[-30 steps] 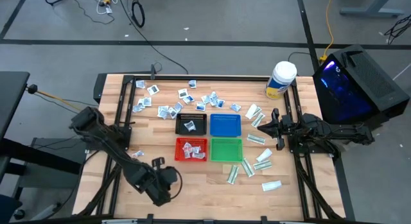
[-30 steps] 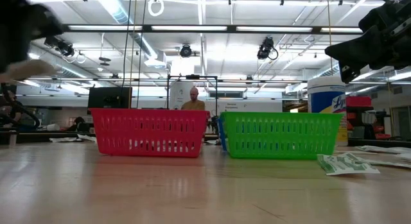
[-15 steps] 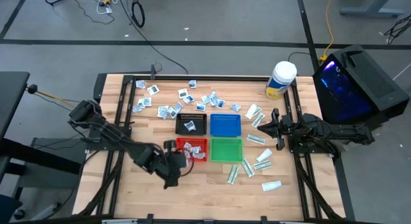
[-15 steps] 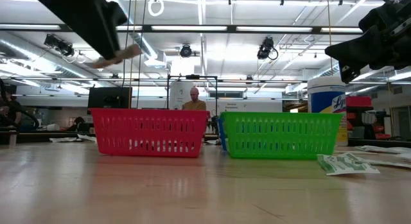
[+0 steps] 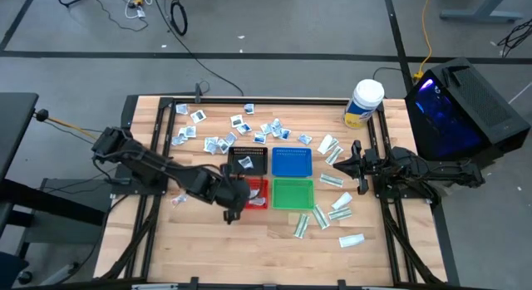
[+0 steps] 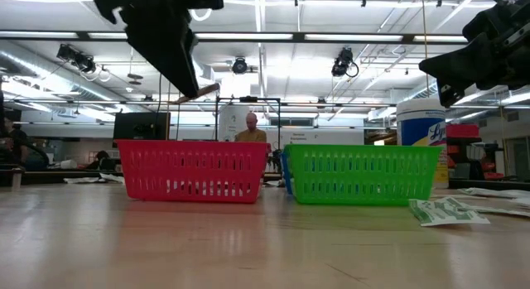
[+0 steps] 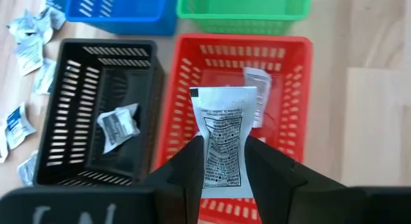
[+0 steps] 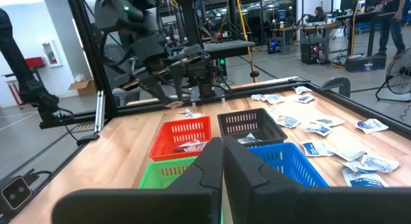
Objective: Pick & Place First Aid Supplies
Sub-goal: Put the orange ointment pack into the orange bin
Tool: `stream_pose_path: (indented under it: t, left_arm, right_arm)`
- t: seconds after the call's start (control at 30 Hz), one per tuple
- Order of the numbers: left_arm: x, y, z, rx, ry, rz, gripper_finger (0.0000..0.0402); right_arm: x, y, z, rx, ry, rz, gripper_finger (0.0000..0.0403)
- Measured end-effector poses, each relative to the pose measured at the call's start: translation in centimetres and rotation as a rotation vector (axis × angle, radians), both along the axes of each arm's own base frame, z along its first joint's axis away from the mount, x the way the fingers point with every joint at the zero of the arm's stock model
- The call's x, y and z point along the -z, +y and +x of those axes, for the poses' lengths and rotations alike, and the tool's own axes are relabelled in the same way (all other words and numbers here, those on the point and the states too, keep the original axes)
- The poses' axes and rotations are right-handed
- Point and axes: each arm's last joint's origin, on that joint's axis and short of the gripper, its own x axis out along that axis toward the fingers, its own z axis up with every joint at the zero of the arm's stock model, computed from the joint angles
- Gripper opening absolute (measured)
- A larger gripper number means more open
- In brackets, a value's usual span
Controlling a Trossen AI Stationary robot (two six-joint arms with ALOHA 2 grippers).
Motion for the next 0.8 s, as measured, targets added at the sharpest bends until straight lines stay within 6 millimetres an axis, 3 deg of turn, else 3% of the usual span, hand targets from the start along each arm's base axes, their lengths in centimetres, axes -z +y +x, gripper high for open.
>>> stream_pose_path:
  t: [0.5,0.8]
  left_arm:
    - [2.0,2.6,0.9,-0.062,-0.047,-0.015,0.0119]
    - [3.3,2.7,0.5,-0.035,-0.025,-0.076,0.012]
  right_arm:
    - [0.0,0.0,0.0,0.0,0.0,0.0,0.0018]
    - [0.0,0.0,0.0,0.0,0.0,0.0,0.0018]
